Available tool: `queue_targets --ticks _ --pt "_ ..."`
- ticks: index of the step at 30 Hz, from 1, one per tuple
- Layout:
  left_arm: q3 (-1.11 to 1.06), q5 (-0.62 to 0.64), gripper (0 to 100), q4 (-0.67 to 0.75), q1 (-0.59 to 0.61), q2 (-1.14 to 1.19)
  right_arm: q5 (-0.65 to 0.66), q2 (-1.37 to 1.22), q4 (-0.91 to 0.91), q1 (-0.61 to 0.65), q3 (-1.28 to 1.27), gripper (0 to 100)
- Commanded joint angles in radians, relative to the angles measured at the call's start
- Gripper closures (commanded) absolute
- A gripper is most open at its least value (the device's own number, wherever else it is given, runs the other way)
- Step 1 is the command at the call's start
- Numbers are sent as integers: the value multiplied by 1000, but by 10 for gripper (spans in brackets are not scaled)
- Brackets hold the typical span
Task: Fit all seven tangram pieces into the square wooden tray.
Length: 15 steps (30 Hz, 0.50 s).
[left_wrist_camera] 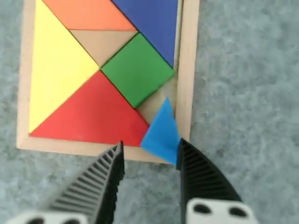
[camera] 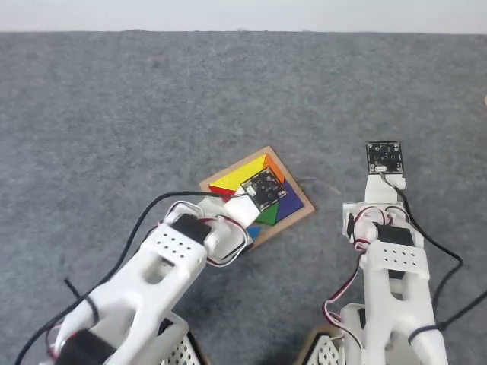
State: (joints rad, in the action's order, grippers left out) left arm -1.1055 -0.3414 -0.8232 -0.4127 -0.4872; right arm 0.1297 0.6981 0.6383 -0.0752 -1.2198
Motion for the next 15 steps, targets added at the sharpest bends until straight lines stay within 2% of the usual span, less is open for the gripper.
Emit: queue_targets --ticks 1,9,15 --pt "56 8 817 32 -5 60 12 25 -16 -8 5 850" --pt "140 2 818 34 -11 155 9 25 -16 -8 5 850" --pt "147 0 818 29 -12 107 9 25 -16 -2 5 850"
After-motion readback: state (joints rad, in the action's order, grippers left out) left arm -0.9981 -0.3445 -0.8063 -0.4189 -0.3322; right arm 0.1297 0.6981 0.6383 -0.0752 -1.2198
